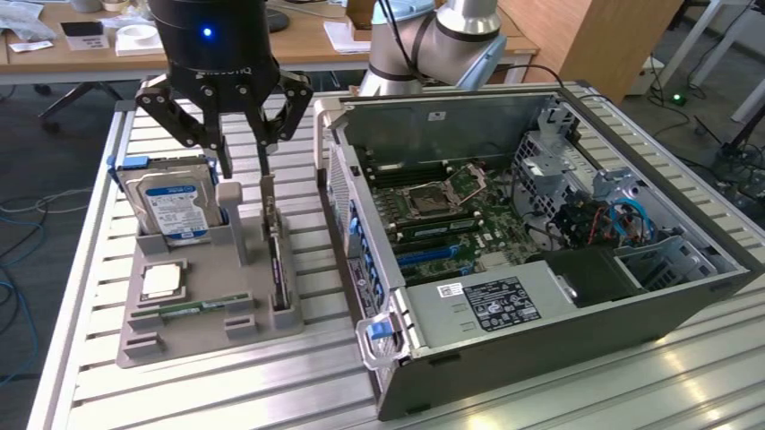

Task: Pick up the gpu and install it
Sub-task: 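Pick up the gpu and move the gpu toward the slot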

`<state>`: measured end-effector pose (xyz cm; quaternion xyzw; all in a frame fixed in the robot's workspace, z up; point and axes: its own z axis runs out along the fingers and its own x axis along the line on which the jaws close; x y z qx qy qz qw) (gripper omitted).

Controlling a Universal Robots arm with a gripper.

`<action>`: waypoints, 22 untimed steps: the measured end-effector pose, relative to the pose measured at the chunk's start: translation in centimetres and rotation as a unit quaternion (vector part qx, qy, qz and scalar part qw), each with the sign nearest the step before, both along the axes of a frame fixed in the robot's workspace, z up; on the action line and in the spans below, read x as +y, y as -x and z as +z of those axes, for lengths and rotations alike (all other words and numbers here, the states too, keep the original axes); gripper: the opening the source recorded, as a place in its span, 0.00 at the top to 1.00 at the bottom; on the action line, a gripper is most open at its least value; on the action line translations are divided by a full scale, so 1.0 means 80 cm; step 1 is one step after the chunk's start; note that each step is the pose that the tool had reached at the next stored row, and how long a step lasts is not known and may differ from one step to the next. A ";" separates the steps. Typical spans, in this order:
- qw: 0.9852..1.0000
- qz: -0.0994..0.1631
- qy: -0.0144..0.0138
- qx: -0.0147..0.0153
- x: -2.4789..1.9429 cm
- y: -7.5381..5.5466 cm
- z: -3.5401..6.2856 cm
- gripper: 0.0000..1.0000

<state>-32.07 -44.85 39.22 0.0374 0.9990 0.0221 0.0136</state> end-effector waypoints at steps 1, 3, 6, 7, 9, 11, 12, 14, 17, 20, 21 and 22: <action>1.000 0.000 0.000 0.000 0.0000 0.000 0.000 0.58; 1.000 0.000 0.000 0.000 -0.0001 0.000 -0.004 0.58; 1.000 0.000 0.000 0.000 0.0000 0.000 -0.011 0.58; 1.000 0.000 0.000 0.000 0.0000 0.000 -0.013 0.58; 1.000 0.000 0.000 0.000 0.0000 0.000 -0.016 0.58; 1.000 0.000 0.000 0.000 0.0000 0.000 -0.020 0.58; 1.000 0.000 0.000 0.000 0.0000 0.000 -0.022 0.58; 1.000 0.000 0.000 0.000 0.0000 0.000 -0.026 0.58; 1.000 0.000 0.000 0.000 0.0000 0.000 -0.030 0.58; 1.000 0.000 0.000 0.000 0.0000 0.000 -0.035 0.58; 1.000 0.000 0.000 0.000 0.0000 0.000 -0.036 0.58; 1.000 0.000 0.000 0.000 0.0000 0.000 -0.037 0.58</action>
